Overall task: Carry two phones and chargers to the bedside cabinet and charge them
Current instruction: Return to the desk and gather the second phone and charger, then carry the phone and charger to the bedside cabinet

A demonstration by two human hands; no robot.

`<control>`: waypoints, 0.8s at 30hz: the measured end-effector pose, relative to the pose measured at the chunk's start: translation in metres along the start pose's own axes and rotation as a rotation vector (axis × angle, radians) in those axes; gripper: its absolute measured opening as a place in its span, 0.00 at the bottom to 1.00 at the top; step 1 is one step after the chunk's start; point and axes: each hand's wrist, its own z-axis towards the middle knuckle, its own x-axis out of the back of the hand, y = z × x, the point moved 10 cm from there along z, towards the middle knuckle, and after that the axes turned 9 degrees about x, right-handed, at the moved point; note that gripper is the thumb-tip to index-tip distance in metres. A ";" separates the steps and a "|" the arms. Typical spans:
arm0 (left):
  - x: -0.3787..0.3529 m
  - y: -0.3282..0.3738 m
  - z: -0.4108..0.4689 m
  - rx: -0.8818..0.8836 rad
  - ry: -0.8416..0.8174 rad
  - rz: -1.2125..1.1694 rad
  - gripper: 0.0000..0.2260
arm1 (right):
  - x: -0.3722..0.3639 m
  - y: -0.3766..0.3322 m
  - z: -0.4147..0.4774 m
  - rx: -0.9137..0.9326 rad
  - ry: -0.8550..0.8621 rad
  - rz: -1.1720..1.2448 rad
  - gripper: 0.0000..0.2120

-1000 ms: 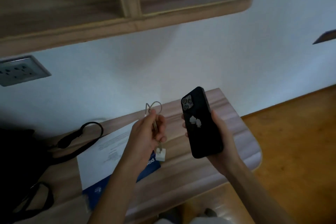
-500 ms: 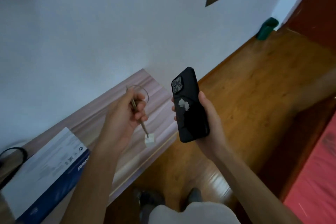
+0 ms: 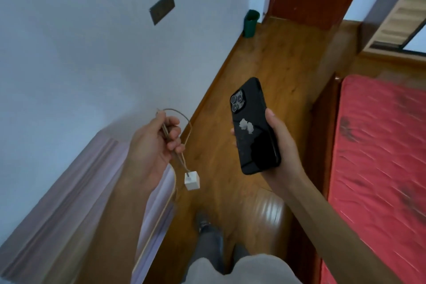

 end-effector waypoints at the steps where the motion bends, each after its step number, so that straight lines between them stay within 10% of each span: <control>1: -0.010 0.003 0.012 0.006 -0.024 0.011 0.17 | 0.007 -0.003 0.008 0.009 0.019 -0.009 0.20; 24: -0.155 0.110 0.321 0.151 -0.355 0.215 0.17 | 0.070 -0.070 0.265 0.150 0.359 -0.074 0.23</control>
